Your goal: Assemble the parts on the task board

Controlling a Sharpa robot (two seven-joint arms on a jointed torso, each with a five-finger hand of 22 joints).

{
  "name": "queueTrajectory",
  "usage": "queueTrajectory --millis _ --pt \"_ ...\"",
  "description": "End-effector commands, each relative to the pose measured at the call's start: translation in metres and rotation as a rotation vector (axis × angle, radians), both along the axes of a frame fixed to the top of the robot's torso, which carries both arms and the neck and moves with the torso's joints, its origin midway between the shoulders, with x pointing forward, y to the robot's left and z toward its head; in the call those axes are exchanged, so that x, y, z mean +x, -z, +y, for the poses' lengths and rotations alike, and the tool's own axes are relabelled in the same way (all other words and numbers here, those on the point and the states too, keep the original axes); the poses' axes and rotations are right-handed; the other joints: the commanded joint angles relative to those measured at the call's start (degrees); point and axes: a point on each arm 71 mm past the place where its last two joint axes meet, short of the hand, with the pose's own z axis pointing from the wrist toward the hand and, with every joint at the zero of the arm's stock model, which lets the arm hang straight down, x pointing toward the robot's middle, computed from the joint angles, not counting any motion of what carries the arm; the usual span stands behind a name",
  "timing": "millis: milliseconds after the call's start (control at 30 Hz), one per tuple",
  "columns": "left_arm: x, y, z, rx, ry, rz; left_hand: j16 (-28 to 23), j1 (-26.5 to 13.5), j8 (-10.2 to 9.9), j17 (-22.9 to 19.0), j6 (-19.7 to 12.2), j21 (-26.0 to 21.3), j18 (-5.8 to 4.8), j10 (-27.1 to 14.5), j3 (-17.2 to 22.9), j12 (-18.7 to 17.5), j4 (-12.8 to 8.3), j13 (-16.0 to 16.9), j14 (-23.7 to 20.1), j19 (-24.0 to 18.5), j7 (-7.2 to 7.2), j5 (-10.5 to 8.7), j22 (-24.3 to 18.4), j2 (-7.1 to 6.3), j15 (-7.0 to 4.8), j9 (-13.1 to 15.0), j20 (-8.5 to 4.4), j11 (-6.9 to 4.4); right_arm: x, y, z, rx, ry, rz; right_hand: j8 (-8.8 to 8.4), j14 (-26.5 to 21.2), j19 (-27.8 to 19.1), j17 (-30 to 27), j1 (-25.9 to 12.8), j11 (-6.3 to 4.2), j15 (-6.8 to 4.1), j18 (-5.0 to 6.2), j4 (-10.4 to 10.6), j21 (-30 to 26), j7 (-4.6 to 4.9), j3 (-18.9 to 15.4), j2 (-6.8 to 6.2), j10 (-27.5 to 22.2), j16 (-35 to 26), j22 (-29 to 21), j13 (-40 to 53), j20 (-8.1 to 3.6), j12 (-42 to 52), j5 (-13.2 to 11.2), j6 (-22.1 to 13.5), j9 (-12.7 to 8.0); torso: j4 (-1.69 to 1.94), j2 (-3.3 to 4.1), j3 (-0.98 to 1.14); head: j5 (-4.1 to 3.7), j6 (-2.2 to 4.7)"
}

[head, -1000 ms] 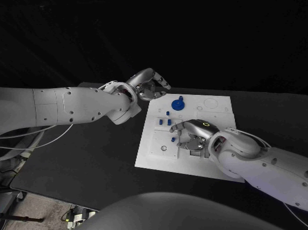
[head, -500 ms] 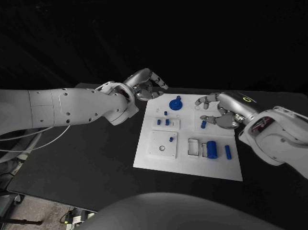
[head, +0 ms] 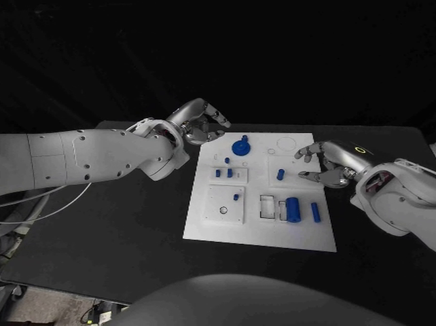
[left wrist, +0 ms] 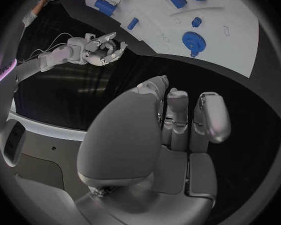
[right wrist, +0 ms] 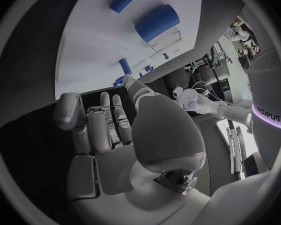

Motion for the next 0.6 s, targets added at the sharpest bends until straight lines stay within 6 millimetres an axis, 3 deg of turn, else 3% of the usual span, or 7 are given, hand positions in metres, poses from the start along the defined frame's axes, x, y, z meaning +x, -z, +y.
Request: queueTrajectory --millis 33,100,233,600 --pt "0.0 0.0 -0.002 -0.006 0.005 0.001 -0.31 -0.16 -0.24 -0.05 0.23 -0.17 0.44 0.03 0.38 0.02 -0.01 -0.04 -0.28 -0.41 0.37 -0.14 9.77 -0.55 -0.05 -0.02 0.02 0.39 0.0 0.013 0.004 -0.009 -0.017 0.043 -0.7 0.15 0.29 1.56 -0.28 0.11 0.59 -0.57 0.27 0.05 1.16 -0.29 0.12 0.17 0.15 7.68 -0.27 0.31 -0.13 -0.25 -0.51 -0.37 0.08 -0.03 -0.01 -0.44 0.0" --pt "0.0 0.0 -0.002 -0.006 0.006 0.002 -0.31 -0.16 -0.24 -0.05 0.23 -0.17 0.44 0.03 0.38 0.02 -0.01 -0.04 -0.28 -0.41 0.37 -0.14 9.77 -0.55 -0.05 -0.02 0.02 0.39 0.001 0.018 0.006 -0.007 -0.018 0.048 -1.18 0.31 0.49 1.62 -0.07 0.16 0.69 -0.61 0.29 0.3 2.16 -0.54 0.16 0.52 0.28 7.74 -0.57 0.45 -0.07 -0.16 -1.23 -0.66 0.1 -0.07 -0.02 -0.56 0.0" --pt "0.0 0.0 -0.002 -0.006 0.007 0.003 -0.31 -0.15 -0.23 -0.05 0.25 -0.15 0.44 0.03 0.41 0.02 -0.01 -0.04 -0.29 -0.41 0.38 -0.14 9.78 -0.55 -0.05 -0.01 0.02 0.39 0.002 0.028 0.009 0.002 -0.019 0.059 -1.4 0.28 0.55 1.46 0.01 0.2 0.79 -0.61 0.35 0.37 2.96 -0.89 0.1 0.82 0.28 7.75 -0.88 0.56 -0.03 -0.15 -1.68 -0.8 0.06 -0.16 -0.05 -0.46 0.0" --pt "0.0 0.0 -0.001 -0.005 0.008 0.007 -0.31 -0.1 -0.23 -0.07 0.27 -0.2 0.45 0.05 0.59 0.04 -0.02 -0.03 -0.34 -0.45 0.44 -0.13 9.77 -0.51 -0.05 -0.01 0.03 0.39 0.003 0.038 0.028 0.019 -0.045 0.072 -1.39 0.35 0.74 1.32 0.47 0.02 0.75 -0.61 0.43 0.61 3.45 -1.16 0.48 2.61 0.37 7.8 -1.34 0.63 0.59 1.02 -1.96 -0.82 0.0 -0.07 -0.03 -0.51 0.0"
